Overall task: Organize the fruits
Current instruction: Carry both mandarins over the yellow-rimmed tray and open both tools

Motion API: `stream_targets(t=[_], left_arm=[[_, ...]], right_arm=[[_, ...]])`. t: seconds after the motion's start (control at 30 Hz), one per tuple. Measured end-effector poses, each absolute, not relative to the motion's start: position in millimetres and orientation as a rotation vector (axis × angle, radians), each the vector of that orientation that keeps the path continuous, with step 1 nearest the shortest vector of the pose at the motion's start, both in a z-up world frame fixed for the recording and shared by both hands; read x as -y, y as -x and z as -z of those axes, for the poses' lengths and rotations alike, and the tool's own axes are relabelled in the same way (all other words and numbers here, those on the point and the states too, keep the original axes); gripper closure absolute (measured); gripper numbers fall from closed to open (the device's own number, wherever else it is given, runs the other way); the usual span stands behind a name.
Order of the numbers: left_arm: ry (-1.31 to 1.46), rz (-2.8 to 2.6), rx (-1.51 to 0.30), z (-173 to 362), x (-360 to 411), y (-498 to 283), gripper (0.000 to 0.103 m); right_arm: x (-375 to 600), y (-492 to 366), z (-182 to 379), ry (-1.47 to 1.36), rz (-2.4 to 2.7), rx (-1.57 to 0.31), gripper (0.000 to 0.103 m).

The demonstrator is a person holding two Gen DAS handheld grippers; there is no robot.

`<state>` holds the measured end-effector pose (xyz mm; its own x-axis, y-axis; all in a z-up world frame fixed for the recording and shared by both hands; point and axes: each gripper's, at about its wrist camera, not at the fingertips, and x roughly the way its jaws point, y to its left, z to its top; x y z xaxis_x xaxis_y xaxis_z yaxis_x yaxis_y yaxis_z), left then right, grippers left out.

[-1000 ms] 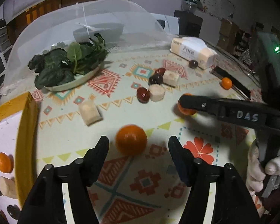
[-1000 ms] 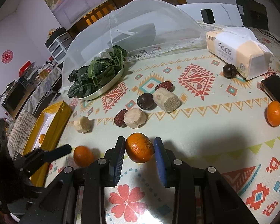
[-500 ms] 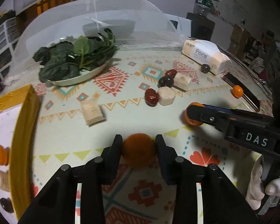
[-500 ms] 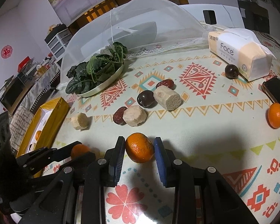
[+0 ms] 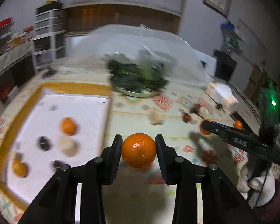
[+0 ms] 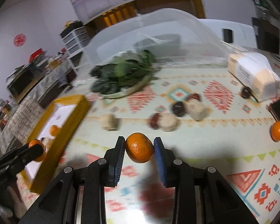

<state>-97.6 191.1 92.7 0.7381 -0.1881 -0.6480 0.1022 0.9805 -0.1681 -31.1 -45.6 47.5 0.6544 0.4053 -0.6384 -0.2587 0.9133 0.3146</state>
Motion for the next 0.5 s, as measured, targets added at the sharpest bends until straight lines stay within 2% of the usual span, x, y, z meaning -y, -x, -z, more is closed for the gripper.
stream_targets(t=[0.23,0.5], left_arm=[[0.208,-0.015,-0.671,-99.6,-266.1,120.6,0.068],[0.243,-0.087,-0.676,-87.6,-312.1,130.2,0.068]], right_arm=[[-26.1,39.9,-72.0,-0.154,-0.508,-0.767,0.069],[-124.1,33.7,-67.8,-0.048,-0.619,-0.807,0.069]])
